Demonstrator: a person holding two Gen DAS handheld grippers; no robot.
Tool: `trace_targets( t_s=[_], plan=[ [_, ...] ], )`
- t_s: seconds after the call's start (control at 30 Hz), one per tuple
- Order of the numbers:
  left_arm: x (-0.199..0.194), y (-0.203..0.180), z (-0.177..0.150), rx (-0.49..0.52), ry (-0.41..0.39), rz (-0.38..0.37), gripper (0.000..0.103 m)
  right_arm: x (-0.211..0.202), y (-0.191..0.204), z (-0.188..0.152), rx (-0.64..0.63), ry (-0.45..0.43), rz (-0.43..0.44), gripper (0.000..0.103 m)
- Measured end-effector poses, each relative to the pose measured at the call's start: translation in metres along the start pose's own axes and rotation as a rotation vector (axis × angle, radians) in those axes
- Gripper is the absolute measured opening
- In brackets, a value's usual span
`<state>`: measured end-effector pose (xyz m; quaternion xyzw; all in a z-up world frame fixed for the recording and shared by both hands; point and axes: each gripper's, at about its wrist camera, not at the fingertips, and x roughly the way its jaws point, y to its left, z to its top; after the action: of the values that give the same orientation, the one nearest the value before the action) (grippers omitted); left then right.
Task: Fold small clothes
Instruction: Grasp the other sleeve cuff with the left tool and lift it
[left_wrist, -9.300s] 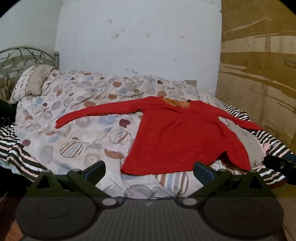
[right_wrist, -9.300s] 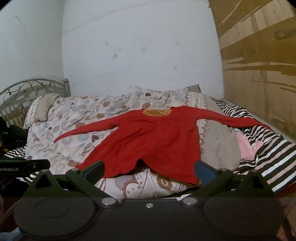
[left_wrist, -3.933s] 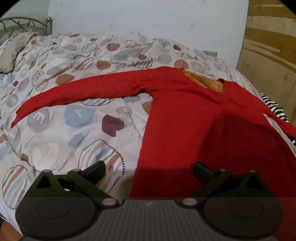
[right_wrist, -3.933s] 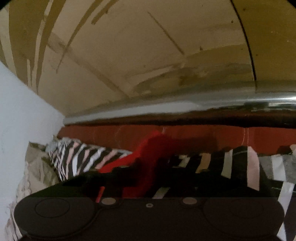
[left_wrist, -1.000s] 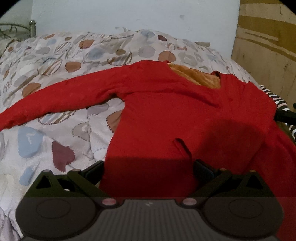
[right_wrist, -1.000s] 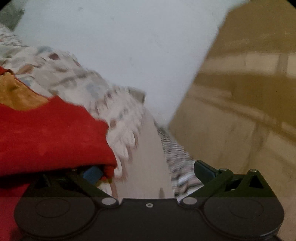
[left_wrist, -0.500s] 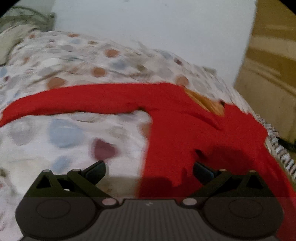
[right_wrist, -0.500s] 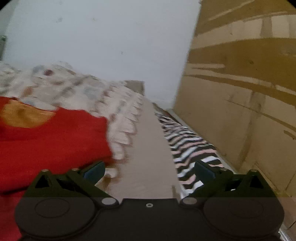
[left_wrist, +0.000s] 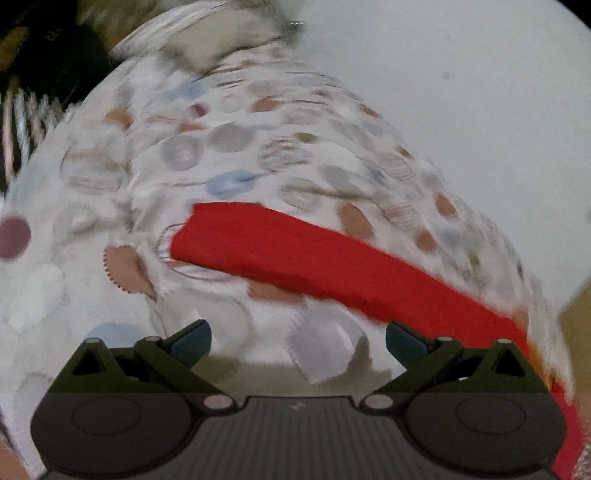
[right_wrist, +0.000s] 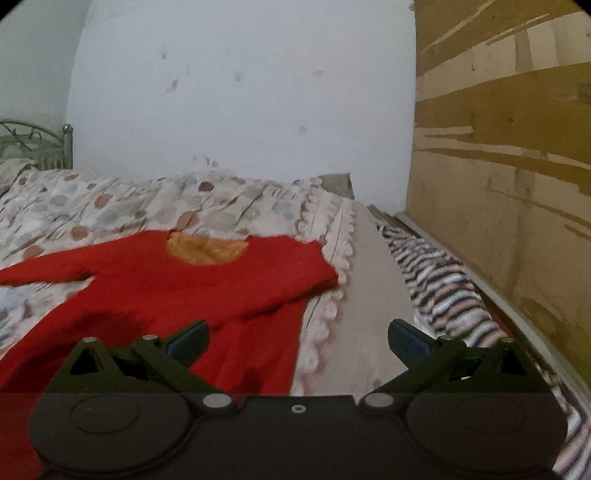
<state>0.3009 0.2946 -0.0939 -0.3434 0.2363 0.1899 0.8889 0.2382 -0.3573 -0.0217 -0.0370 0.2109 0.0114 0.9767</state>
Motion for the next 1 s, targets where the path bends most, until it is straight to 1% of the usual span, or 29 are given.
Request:
trace_targets(
  t_s=[0.1, 0.13, 0.2, 0.27, 0.33, 0.43, 0.53, 0.57, 0.6, 0.63, 0.7, 0.73, 0.77, 0.8, 0.83, 0.9, 0.93, 0.97, 1.0],
  plan=[
    [0.024, 0.025, 0.018, -0.193, 0.033, 0.009, 0.103, -0.023, 0.022, -0.013, -0.021, 0.027, 0.005, 0.103],
    [0.029, 0.031, 0.023, -0.230, 0.031, 0.006, 0.103, -0.029, 0.027, -0.016, -0.023, 0.029, 0.011, 0.103],
    [0.039, 0.039, 0.033, -0.258, 0.017, 0.009, 0.103, -0.037, 0.039, -0.019, -0.010, 0.030, 0.025, 0.103],
    [0.049, 0.045, 0.039, -0.274, 0.012, 0.021, 0.103, -0.039, 0.047, -0.020, 0.031, 0.038, 0.045, 0.103],
    [0.058, 0.050, 0.042, -0.300, 0.000, 0.027, 0.103, -0.037, 0.051, -0.021, 0.070, 0.042, 0.061, 0.103],
    [0.069, 0.061, 0.049, -0.355, -0.018, 0.023, 0.102, -0.028, 0.055, -0.021, 0.132, 0.073, 0.084, 0.103],
    [0.074, 0.069, 0.052, -0.382, -0.038, 0.014, 0.101, -0.021, 0.059, -0.022, 0.150, 0.094, 0.102, 0.103],
    [0.075, 0.071, 0.051, -0.381, -0.052, 0.024, 0.097, -0.019, 0.060, -0.022, 0.147, 0.098, 0.103, 0.103],
    [0.074, 0.071, 0.050, -0.382, -0.056, 0.047, 0.089, -0.018, 0.062, -0.022, 0.145, 0.100, 0.104, 0.103],
    [0.074, 0.069, 0.047, -0.365, -0.063, 0.079, 0.084, -0.017, 0.063, -0.023, 0.144, 0.102, 0.108, 0.103],
    [0.072, 0.065, 0.044, -0.319, -0.074, 0.133, 0.064, -0.014, 0.063, -0.024, 0.147, 0.109, 0.117, 0.103],
    [0.072, 0.064, 0.043, -0.307, -0.078, 0.149, 0.058, -0.014, 0.064, -0.024, 0.147, 0.111, 0.120, 0.103],
    [0.071, 0.064, 0.041, -0.298, -0.083, 0.164, 0.047, -0.013, 0.064, -0.025, 0.148, 0.111, 0.123, 0.103],
    [0.071, 0.065, 0.041, -0.300, -0.087, 0.169, 0.040, -0.012, 0.065, -0.025, 0.148, 0.113, 0.126, 0.103],
    [0.069, 0.067, 0.041, -0.308, -0.091, 0.165, 0.037, -0.011, 0.065, -0.026, 0.148, 0.114, 0.128, 0.103],
    [0.067, 0.070, 0.043, -0.322, -0.091, 0.140, 0.021, -0.011, 0.065, -0.027, 0.152, 0.116, 0.133, 0.103],
    [0.066, 0.071, 0.044, -0.320, -0.089, 0.127, 0.016, -0.011, 0.064, -0.027, 0.154, 0.118, 0.134, 0.103],
    [0.065, 0.069, 0.046, -0.310, -0.088, 0.113, 0.008, -0.011, 0.063, -0.028, 0.158, 0.119, 0.134, 0.103],
    [0.063, 0.067, 0.047, -0.298, -0.088, 0.107, 0.008, -0.011, 0.062, -0.029, 0.164, 0.120, 0.134, 0.103]
  ],
)
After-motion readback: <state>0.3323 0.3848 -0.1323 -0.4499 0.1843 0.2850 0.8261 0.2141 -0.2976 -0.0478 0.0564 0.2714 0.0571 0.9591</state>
